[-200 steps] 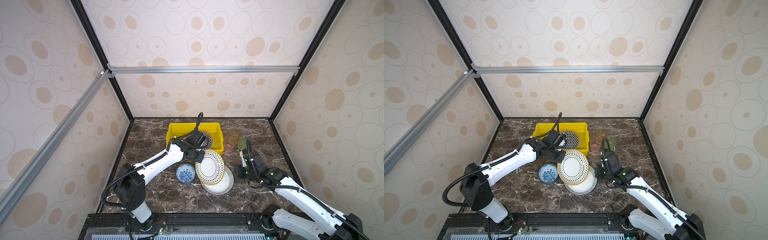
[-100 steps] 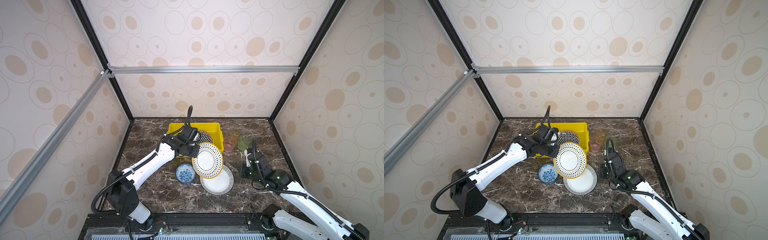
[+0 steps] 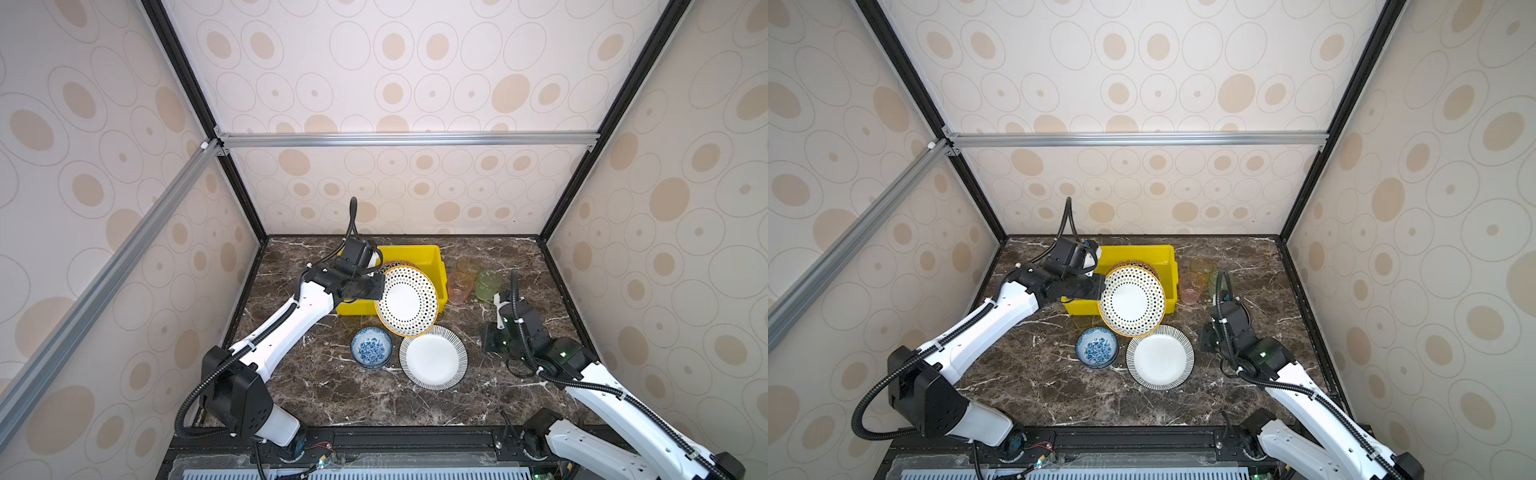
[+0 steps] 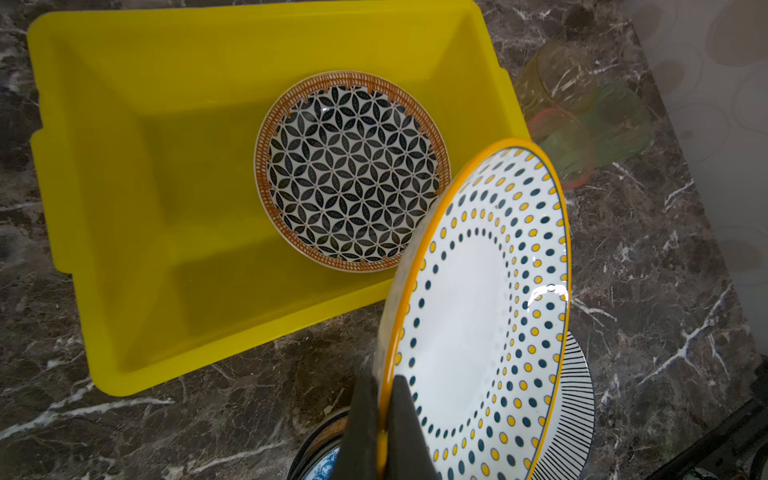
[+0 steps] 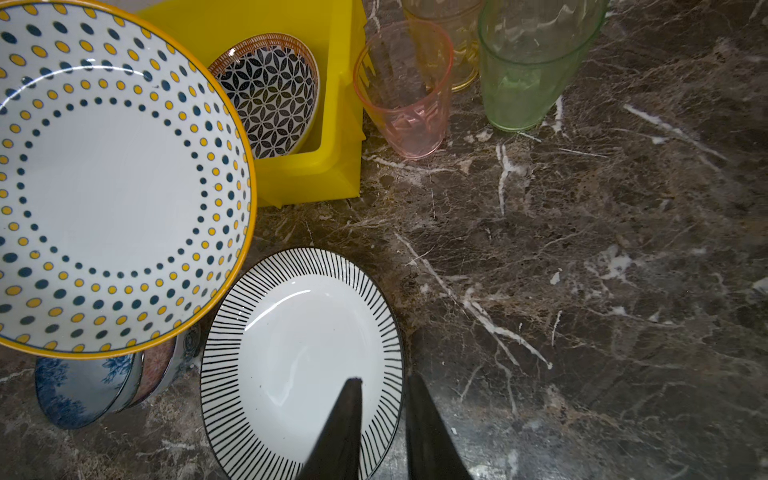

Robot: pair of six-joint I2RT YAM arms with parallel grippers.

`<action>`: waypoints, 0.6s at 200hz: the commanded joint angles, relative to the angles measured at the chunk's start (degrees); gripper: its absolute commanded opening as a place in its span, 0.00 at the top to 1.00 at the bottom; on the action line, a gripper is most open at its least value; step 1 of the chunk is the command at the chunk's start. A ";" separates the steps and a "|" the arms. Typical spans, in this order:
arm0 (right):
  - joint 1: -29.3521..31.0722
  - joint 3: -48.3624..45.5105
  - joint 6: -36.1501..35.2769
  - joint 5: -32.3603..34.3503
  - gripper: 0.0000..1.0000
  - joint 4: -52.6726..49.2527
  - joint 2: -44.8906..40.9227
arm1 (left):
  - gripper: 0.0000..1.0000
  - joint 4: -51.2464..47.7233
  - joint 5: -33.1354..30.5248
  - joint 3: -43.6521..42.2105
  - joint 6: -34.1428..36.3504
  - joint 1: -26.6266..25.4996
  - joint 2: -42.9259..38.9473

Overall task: Place the mixed dishes into the plastic bin
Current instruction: 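Carry the dotted plate with the left gripper over the yellow bin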

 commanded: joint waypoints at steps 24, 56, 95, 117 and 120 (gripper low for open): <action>0.42 2.87 -1.15 1.66 0.78 -0.55 1.77 | 1.00 8.45 3.99 6.24 -2.30 3.08 -1.08; 0.41 4.69 -2.70 3.06 0.78 -1.07 3.12 | 1.00 8.37 3.64 9.14 -1.87 5.10 1.63; 0.38 6.39 -3.82 4.07 0.77 -0.95 4.58 | 1.00 9.57 4.27 11.34 -1.72 7.53 4.94; 0.42 6.96 -3.76 4.48 0.78 -0.39 5.40 | 1.00 10.45 5.45 12.21 -1.77 9.01 6.85; 0.38 7.05 -3.70 4.45 0.77 -0.26 5.55 | 1.00 10.45 5.48 12.42 -1.79 9.15 7.18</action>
